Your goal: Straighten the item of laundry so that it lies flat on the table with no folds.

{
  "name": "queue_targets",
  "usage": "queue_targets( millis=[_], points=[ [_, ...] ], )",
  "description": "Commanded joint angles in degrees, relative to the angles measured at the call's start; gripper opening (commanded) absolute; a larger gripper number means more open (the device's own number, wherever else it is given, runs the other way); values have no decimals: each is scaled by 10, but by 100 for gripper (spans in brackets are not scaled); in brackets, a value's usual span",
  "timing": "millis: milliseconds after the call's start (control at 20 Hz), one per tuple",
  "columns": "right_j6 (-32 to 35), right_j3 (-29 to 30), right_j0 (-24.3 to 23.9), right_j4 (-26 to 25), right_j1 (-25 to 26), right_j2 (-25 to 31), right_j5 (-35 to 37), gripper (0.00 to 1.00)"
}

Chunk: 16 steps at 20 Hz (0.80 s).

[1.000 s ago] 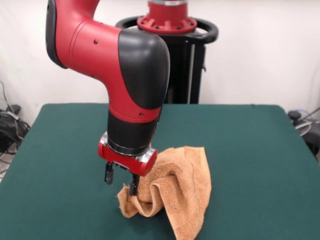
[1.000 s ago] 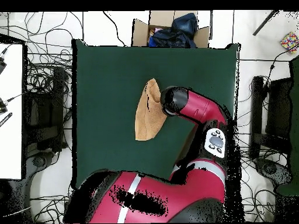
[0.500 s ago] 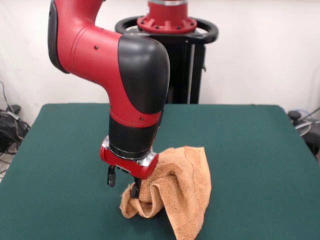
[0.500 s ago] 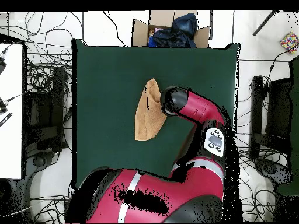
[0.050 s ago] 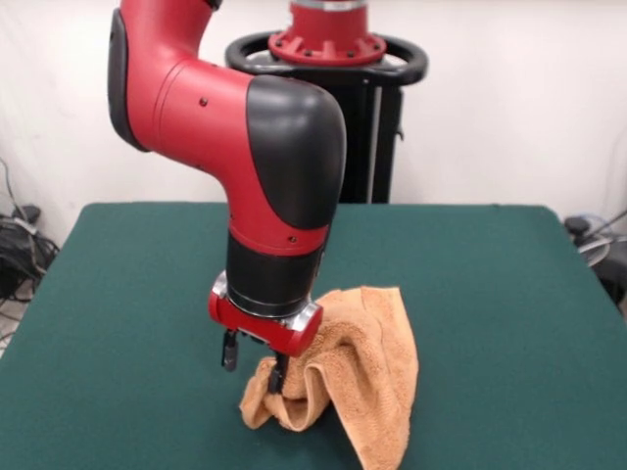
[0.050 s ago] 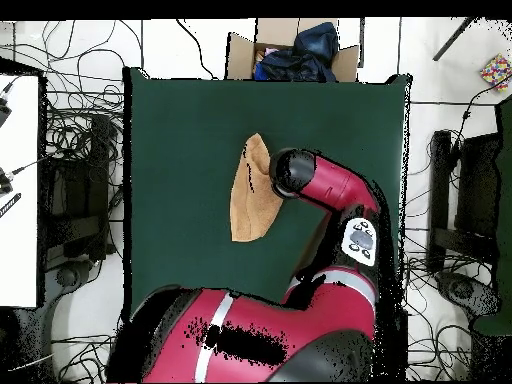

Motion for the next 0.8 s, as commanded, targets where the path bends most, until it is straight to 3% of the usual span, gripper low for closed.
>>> queue_targets(
  millis=[50,400,450,650,800],
  points=[
    [155,31,17,33,28,35,-16,100],
    [150,26,21,23,25,20,-36,100],
    [150,26,22,21,24,19,-41,0],
    [149,6,26,24,25,7,28,0],
    [143,0,25,23,29,8,36,0]
  ],
)
